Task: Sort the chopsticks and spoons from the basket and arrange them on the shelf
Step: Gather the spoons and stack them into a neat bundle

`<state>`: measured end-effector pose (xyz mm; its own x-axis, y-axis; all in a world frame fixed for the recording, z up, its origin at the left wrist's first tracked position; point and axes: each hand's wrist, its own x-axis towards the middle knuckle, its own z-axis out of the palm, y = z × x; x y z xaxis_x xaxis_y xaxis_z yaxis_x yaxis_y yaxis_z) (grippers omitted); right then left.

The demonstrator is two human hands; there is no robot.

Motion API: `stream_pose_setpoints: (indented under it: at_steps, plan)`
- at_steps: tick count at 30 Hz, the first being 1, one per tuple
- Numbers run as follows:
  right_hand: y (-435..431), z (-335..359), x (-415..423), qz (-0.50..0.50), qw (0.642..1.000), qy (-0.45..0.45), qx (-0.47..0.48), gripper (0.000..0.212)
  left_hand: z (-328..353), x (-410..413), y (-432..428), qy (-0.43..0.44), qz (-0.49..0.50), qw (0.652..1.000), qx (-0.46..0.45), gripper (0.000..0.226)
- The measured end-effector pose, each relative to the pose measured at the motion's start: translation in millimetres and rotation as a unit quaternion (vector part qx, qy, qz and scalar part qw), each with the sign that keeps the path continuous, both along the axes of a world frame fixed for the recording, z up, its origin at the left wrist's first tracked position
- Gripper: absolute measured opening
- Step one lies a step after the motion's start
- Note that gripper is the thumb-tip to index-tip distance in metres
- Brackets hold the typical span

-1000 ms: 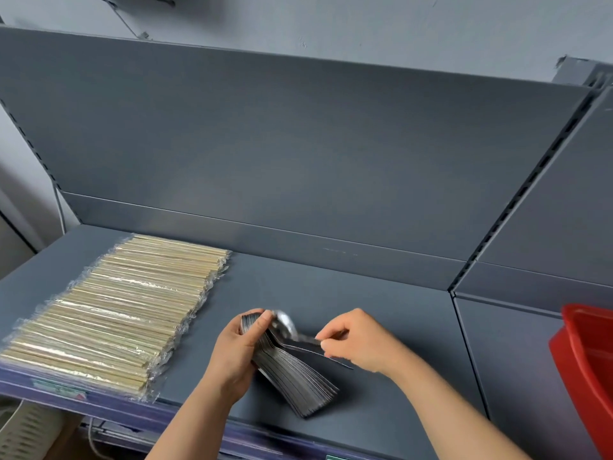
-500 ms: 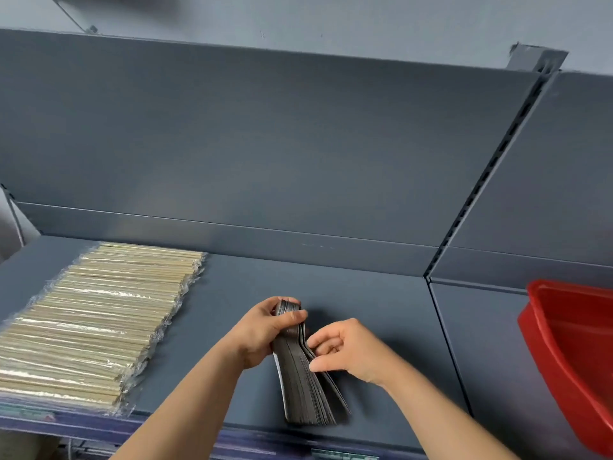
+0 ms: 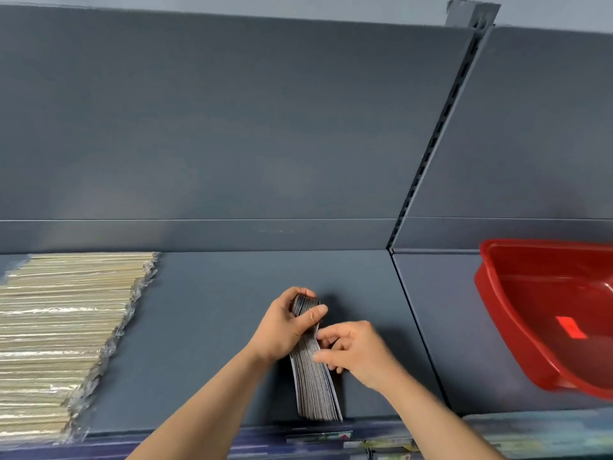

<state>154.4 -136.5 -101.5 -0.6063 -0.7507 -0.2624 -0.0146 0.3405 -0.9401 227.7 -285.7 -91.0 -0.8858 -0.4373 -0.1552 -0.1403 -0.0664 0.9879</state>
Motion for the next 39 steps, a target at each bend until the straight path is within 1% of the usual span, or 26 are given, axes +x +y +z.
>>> stream_pose_setpoints:
  at_steps: [3, 5, 7, 9, 10, 12, 13, 16, 19, 24, 27, 29, 31, 35, 39]
  plan:
    - [5, -1, -1, 0.009, 1.000, 0.018, -0.003, 0.027, -10, 2, 7, 0.010, 0.010, 0.996, -0.091, 0.021]
    - [7, -1, -3, 0.019, 0.999, 0.040, -0.005, 0.027, -14, 3, 10, 0.020, 0.020, 0.990, -0.136, 0.018]
    - [7, -1, -4, 0.027, 0.998, 0.060, -0.006, 0.029, -17, 3, 9, 0.013, 0.032, 0.979, -0.200, 0.019]
    - [6, -3, -5, 0.037, 0.996, 0.086, -0.005, 0.030, -19, 3, 6, -0.008, 0.044, 0.962, -0.270, 0.023]
    - [6, -5, -5, 0.043, 0.994, 0.101, -0.003, 0.027, -19, 4, 6, -0.013, 0.048, 0.958, -0.284, 0.027]
    - [7, -8, -5, 0.052, 0.990, 0.128, 0.007, 0.013, -21, 4, 5, -0.025, 0.046, 0.948, -0.313, 0.033]
    - [8, -10, -5, 0.054, 0.988, 0.142, 0.011, 0.012, -21, 4, 5, -0.029, 0.042, 0.939, -0.340, 0.036]
    - [11, -12, -3, 0.046, 0.985, 0.164, 0.008, 0.024, -22, 6, 5, -0.024, 0.037, 0.920, -0.391, 0.037]
    - [13, -11, -1, 0.047, 0.981, 0.188, -0.008, 0.025, -22, 6, 4, -0.036, 0.028, 0.917, -0.395, 0.032]
    - [18, -11, 3, 0.056, 0.960, 0.272, -0.017, 0.026, -17, 9, 1, -0.053, -0.023, 0.911, -0.408, 0.043]
    - [21, -12, 6, 0.055, 0.948, 0.313, -0.018, 0.026, -17, 13, -4, -0.056, -0.052, 0.915, -0.396, 0.043]
    - [23, -11, 9, 0.048, 0.941, 0.335, -0.017, 0.028, -16, 16, -7, -0.067, -0.069, 0.917, -0.387, 0.050]
    - [24, -11, 12, 0.042, 0.938, 0.344, -0.013, 0.028, -15, 18, -9, -0.070, -0.078, 0.921, -0.376, 0.060]
    - [27, -9, 15, 0.034, 0.938, 0.344, -0.005, 0.028, -13, 24, -13, -0.069, -0.074, 0.936, -0.337, 0.071]
    - [28, -6, 17, 0.027, 0.936, 0.352, 0.011, 0.029, -13, 30, -14, -0.067, -0.058, 0.943, -0.320, 0.072]
